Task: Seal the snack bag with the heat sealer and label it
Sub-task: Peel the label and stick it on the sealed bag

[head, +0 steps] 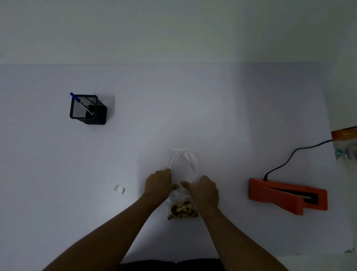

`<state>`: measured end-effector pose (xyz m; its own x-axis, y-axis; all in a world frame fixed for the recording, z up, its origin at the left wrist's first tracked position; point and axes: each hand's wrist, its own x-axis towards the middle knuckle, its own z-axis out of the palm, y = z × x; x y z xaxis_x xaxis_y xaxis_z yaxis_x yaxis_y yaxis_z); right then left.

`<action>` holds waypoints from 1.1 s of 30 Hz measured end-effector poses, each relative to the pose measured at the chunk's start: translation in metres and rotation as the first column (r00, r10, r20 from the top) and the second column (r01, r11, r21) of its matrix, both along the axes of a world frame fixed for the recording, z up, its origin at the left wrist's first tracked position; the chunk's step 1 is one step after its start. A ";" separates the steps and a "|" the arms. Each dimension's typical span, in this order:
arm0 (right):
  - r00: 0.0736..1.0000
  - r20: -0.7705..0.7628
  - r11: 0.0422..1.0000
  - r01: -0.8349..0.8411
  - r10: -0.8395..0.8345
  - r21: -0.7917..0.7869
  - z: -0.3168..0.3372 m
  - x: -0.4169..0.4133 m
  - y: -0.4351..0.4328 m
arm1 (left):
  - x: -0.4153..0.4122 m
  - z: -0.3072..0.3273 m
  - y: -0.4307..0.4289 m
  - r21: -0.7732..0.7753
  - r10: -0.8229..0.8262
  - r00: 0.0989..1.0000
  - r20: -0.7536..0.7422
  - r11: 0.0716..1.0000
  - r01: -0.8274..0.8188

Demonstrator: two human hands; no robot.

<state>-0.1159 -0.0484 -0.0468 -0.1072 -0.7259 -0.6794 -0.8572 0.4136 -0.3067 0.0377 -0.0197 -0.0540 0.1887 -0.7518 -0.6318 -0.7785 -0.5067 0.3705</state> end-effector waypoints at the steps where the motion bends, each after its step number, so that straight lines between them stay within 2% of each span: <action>1: 1.000 -0.006 1.000 -0.001 0.001 -0.004 -0.001 0.001 0.000 | 0.000 0.001 0.000 0.000 0.004 1.000 0.001 1.000 -0.004; 11: 0.985 0.167 0.998 0.050 -0.042 -0.046 -0.009 -0.021 0.003 | 0.001 0.003 0.001 0.031 0.035 0.998 -0.061 0.999 -0.033; 17: 0.996 0.074 0.997 -0.052 0.056 -0.050 -0.007 -0.016 0.006 | -0.012 0.001 0.005 -0.047 0.023 0.999 0.035 0.999 -0.021; 24: 0.993 0.069 0.995 -0.089 0.092 -0.040 -0.003 -0.012 0.011 | -0.007 0.001 0.005 -0.007 0.007 1.000 -0.003 1.000 -0.007; 29: 0.987 0.149 0.998 -0.050 0.055 -0.038 0.001 -0.013 0.015 | -0.008 0.005 0.007 0.013 0.041 0.997 -0.062 0.999 -0.040; 33: 0.975 0.222 0.996 0.050 -0.031 -0.080 0.004 -0.029 0.029 | -0.004 0.010 0.022 -0.044 0.139 0.985 -0.101 0.989 -0.144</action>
<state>-0.1452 -0.0191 -0.0432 0.0074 -0.7800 -0.6258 -0.7476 0.4113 -0.5215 0.0336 0.0022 -0.0440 0.2347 -0.7535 -0.6141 -0.6591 -0.5877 0.4692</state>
